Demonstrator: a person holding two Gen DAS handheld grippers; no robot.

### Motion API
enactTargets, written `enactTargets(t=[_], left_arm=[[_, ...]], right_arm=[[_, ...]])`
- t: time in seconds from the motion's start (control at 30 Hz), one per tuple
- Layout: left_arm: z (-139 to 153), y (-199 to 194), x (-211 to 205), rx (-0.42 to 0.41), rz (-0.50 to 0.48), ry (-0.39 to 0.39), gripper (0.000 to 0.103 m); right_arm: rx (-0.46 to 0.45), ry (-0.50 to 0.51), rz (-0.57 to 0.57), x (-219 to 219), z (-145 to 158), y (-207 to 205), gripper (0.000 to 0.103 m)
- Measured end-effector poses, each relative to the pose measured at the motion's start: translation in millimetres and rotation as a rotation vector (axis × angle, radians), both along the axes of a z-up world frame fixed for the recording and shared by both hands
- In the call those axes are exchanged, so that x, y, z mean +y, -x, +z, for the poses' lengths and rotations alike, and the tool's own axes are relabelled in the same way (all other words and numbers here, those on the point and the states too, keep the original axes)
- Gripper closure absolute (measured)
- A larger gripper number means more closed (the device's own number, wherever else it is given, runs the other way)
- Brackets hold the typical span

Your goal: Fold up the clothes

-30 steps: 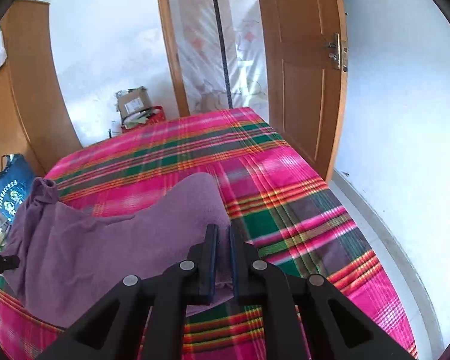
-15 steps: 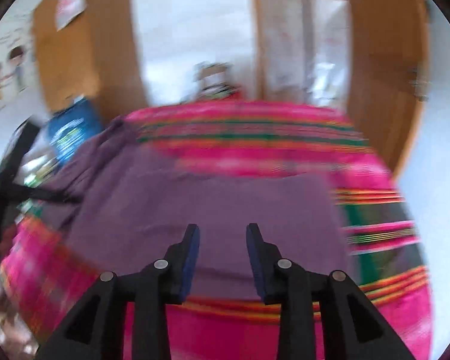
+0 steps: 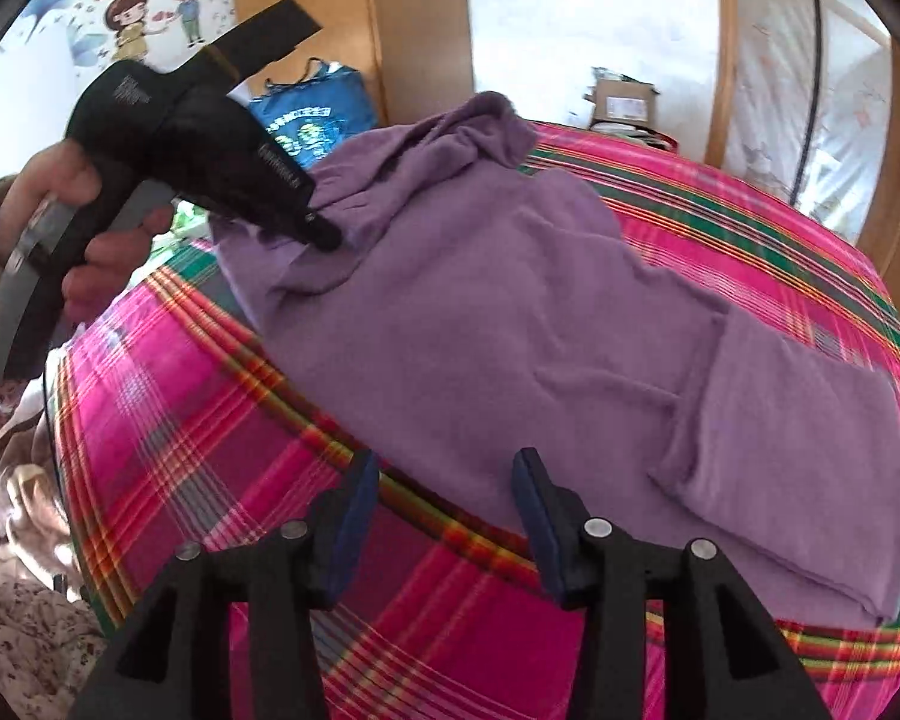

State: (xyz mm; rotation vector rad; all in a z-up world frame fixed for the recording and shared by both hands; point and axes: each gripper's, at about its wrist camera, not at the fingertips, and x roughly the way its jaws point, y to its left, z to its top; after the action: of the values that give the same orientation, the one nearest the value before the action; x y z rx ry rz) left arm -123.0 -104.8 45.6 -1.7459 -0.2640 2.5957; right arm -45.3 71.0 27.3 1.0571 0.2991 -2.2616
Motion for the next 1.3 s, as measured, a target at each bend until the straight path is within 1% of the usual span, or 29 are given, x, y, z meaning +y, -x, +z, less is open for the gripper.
enactTargets(t=[0.23,0.33,0.43,0.47,0.5,0.53,0.57,0.6,0.63,0.67,0.7,0.77,0.87,1.03,1.17,1.23,1.3], left_arm=[[23.5,0.3,-18.9,0.08,0.038,-0.039,0.099],[24.6,0.7,-18.8,0.082,0.044,-0.052,0.099],[13.4,6.3,-3.3,0.052,0.026,-0.052,0.099],[9.9,5.6,-3.1,0.04,0.029,-0.053,0.098],[6.5,4.8,-2.8,0.029,0.032,-0.053,0.094],[3.8,2.4,-2.9,0.015,0.026,-0.056,0.09],[1.3,-0.5,-3.1,0.001,0.018,-0.06,0.08],[-1.3,-3.4,-3.3,-0.013,0.01,-0.064,0.072],[-3.8,-6.3,-3.6,-0.028,0.002,-0.067,0.069],[-4.9,-9.6,-1.7,-0.032,-0.014,-0.068,0.064],[-4.9,-13.1,1.9,-0.03,-0.034,-0.055,0.062],[-4.7,-19.2,8.8,-0.028,-0.067,-0.034,0.062],[-6.2,-24.5,15.4,-0.053,-0.091,-0.034,0.062],[-10.1,-29.9,25.3,-0.077,-0.123,0.024,0.061],[-16.6,-32.0,34.0,-0.107,-0.15,0.006,0.061],[-16.2,-32.3,32.1,-0.123,-0.141,-0.043,0.061],[-18.6,-27.9,26.6,-0.135,-0.123,-0.072,0.061]], right_arm=[[0.004,-0.028,0.026,-7.6,0.1,2.5,0.055],[0.009,-0.041,0.035,-11.4,-0.5,4.7,0.054],[0.015,-0.055,0.038,-13.0,-1.0,6.5,0.054],[0.019,-0.06,0.037,-12.7,-1.0,6.5,0.058],[0.026,-0.065,0.025,-12.0,-0.8,6.8,0.063],[0.031,-0.069,0.012,-11.1,-0.3,7.5,0.071],[0.033,-0.069,-0.003,-9.0,0.0,9.3,0.08],[0.033,-0.068,-0.014,-7.3,0.2,11.5,0.083],[0.031,-0.061,-0.022,-5.5,0.9,12.5,0.087],[0.029,-0.054,-0.03,-3.7,1.6,13.4,0.093],[0.028,-0.047,-0.038,-2.0,2.2,14.3,0.094],[0.038,-0.042,-0.045,-3.2,4.9,12.8,0.096],[0.05,-0.031,-0.053,-3.0,10.2,11.4,0.097],[0.076,0.004,-0.071,1.7,22.2,10.0,0.097],[0.108,0.027,-0.088,3.8,31.5,4.5,0.098],[0.134,0.029,-0.101,5.2,36.4,0.9,0.099],[0.162,0.035,-0.108,7.0,43.0,-2.2,0.1]])
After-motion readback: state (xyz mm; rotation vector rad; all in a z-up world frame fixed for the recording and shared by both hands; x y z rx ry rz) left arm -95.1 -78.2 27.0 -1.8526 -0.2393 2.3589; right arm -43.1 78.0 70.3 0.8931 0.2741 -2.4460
